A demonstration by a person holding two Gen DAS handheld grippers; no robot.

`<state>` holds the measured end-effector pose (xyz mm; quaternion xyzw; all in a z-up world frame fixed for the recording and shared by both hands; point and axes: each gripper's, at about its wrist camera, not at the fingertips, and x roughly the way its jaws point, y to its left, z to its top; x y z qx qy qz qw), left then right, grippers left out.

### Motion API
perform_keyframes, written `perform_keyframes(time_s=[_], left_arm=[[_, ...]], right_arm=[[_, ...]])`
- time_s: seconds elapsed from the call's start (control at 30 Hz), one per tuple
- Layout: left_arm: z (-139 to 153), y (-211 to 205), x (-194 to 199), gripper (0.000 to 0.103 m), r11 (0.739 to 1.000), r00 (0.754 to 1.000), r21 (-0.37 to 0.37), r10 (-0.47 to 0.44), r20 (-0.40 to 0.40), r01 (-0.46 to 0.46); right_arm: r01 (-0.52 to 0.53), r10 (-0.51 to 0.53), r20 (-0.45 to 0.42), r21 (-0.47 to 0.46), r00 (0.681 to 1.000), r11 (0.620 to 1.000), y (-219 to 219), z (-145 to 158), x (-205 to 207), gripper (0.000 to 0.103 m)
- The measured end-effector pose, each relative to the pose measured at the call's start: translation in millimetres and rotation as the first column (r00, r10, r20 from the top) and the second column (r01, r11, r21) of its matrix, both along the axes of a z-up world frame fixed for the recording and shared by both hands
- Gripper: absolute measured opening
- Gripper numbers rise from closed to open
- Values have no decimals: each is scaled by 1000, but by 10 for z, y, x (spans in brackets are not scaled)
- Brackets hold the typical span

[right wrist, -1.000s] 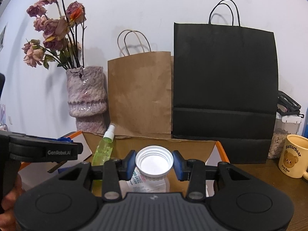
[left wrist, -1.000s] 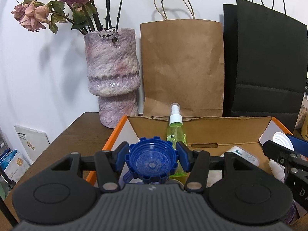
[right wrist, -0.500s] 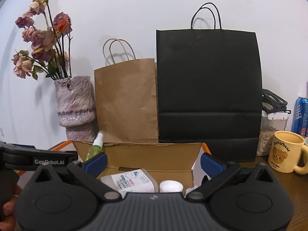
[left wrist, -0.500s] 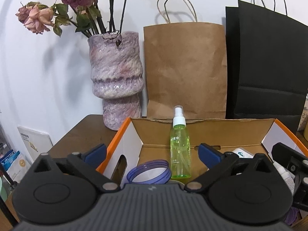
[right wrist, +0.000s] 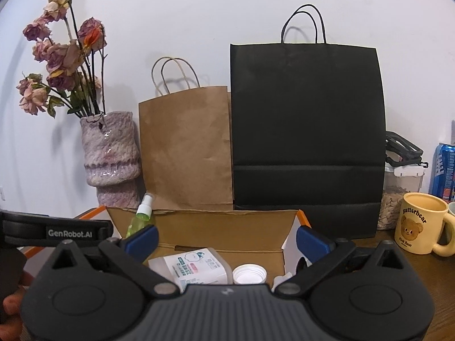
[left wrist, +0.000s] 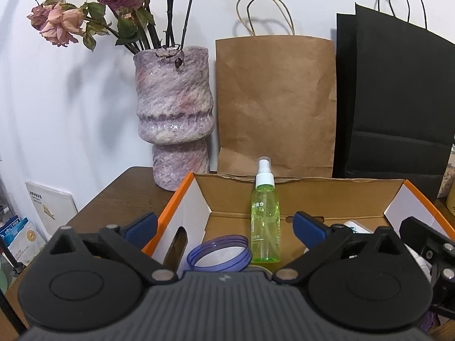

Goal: Organize rigid objects

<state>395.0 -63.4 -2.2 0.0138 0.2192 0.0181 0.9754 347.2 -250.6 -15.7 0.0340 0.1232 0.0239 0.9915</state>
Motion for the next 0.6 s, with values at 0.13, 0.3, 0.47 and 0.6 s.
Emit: perform_keyframes(time_s=[0.13, 0.3, 0.47, 0.6], left_arm=[[15, -15, -56, 103, 1000, 1000, 3, 0, 9, 0], [30, -12, -133, 103, 1000, 1000, 1, -4, 15, 4], [59, -17, -271, 103, 1000, 1000, 7, -11, 16, 11], [70, -4, -421, 103, 1000, 1000, 6, -21, 10, 21]], right_arm=[[4, -4, -2, 2, 1000, 1000, -3, 0, -31, 103], [2, -2, -1, -6, 1000, 1000, 6, 9, -116, 103], [7, -7, 6, -9, 1000, 1000, -5, 21, -251, 103], [11, -11, 7, -6, 1000, 1000, -23, 30, -387, 103]])
